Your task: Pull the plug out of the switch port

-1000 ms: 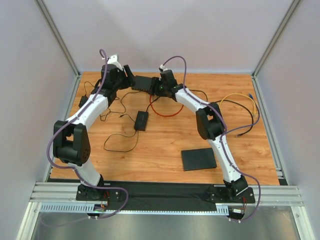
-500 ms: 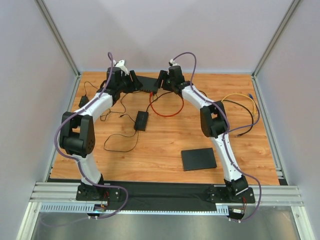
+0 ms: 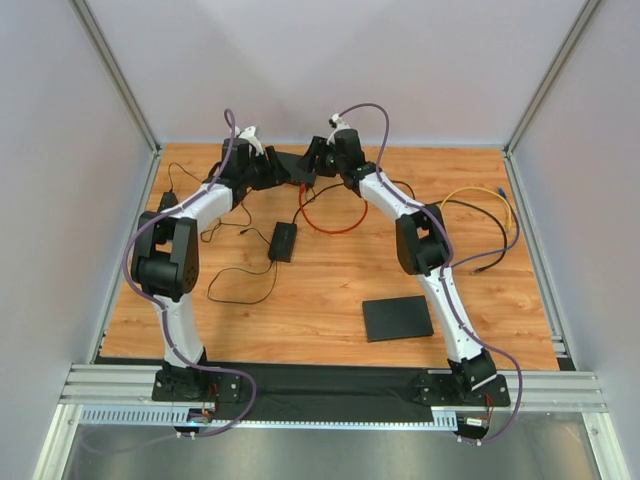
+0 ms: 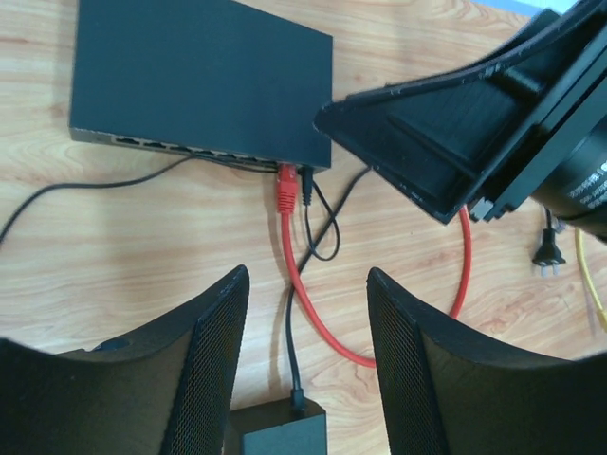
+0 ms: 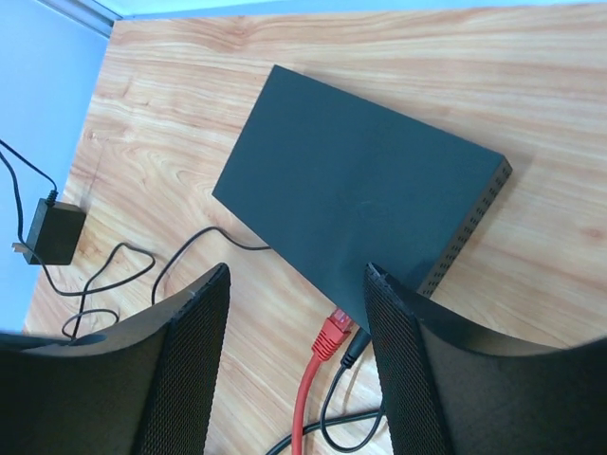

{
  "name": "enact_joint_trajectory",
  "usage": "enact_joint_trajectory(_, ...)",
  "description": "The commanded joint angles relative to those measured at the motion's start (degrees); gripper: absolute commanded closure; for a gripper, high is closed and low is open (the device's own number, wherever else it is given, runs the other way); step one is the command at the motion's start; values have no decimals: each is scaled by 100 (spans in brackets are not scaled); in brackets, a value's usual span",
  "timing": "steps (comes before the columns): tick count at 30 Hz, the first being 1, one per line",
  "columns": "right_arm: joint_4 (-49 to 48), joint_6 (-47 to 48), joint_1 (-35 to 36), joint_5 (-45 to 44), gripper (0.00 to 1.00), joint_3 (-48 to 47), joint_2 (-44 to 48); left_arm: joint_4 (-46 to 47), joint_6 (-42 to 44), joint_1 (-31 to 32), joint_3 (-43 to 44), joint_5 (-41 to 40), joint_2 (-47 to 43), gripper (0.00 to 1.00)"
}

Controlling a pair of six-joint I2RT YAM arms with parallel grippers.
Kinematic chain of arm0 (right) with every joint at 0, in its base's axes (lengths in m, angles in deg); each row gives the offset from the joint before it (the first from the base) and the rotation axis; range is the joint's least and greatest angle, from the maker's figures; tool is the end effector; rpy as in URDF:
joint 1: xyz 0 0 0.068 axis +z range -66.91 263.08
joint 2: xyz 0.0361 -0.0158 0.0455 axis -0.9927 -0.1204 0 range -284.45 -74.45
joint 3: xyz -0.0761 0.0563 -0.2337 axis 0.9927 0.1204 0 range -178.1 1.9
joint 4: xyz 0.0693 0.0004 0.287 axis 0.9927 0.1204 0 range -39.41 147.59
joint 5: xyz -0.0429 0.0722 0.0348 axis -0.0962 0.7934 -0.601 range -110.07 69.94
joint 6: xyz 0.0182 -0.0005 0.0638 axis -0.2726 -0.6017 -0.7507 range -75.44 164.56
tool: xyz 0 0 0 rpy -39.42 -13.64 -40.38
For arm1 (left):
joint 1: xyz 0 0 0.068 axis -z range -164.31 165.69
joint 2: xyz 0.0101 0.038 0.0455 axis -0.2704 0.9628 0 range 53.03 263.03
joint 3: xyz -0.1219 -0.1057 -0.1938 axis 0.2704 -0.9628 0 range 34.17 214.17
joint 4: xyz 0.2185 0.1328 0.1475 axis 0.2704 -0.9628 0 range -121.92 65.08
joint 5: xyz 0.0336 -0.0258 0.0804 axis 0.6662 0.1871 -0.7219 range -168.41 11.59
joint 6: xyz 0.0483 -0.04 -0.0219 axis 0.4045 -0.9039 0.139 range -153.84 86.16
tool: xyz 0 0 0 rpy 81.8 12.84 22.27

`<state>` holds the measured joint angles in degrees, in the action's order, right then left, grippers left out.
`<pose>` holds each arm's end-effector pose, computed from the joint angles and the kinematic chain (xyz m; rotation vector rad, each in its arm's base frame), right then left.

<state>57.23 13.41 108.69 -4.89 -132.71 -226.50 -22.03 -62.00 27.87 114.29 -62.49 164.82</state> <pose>0.5658 0.2865 0.1494 -0.0789 2.0891 0.8861 0.4756 -0.1175 0.1824 -0.1213 2.1281 -0.7123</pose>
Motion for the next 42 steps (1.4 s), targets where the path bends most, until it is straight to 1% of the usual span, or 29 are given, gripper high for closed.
enact_joint_trajectory(1, -504, -303, 6, 12, 40, 109, -1, 283, 196, -32, 616, -465, 141, 38)
enact_joint_trajectory(3, -610, -417, -38, -50, 40, 285, 105, -191, 311, -32, 1047, -825, 483, 37)
enact_joint_trajectory(4, -611, -417, -47, -50, 40, 312, 123, -419, 355, -41, 1546, -915, 624, 37)
enact_joint_trajectory(5, -611, -417, -64, -68, 40, 321, 131, -709, 338, -41, 1760, -1003, 764, 36)
enact_joint_trajectory(6, -767, -417, -91, -103, 40, 312, 140, -738, 329, -76, 1918, -1073, 992, 36)
enact_joint_trajectory(9, -778, -444, -108, -225, 39, 304, 132, -641, 101, -163, 2271, -1153, 1318, 34)
enact_joint_trajectory(10, -752, -461, -108, -252, 39, 277, 114, -632, 57, -233, 2515, -1162, 1406, 34)
enact_joint_trajectory(12, -699, -505, -126, -296, 37, 189, 27, -720, 91, -287, 2815, -1292, 1678, 32)
enact_joint_trajectory(13, -681, -531, -143, -288, 37, 154, -17, -799, 135, -296, 3164, -1328, 1793, 32)
enact_joint_trajectory(15, -681, -672, -187, -270, 35, 66, -123, -1028, 92, -366, 3466, -1224, 2092, 30)
enact_joint_trajectory(17, -681, -777, -205, -235, 35, 14, -193, -906, -5, -427, 3502, -1048, 2250, 30)
enact_joint_trajectory(21, -681, -866, -240, -208, 35, 40, -264, -773, -154, -463, 3493, -969, 2444, 30)
enact_joint_trajectory(26, -690, -945, -249, -165, 35, 57, -325, -1036, -198, -489, 3818, -898, 2751, 29)
enact_joint_trajectory(32, -681, -1068, -258, -77, 35, -48, -466, -1028, -523, -621, 3845, -644, 2927, 29)
enact_joint_trajectory(38, -681, -1358, -258, 37, 37, -329, -755, -1116, -602, -656, 3976, -380, 3112, 30)
enact_joint_trajectory(42, -681, -1498, -240, 90, 40, -452, -879, -1212, -690, -665, 4161, -55, 3270, 32)
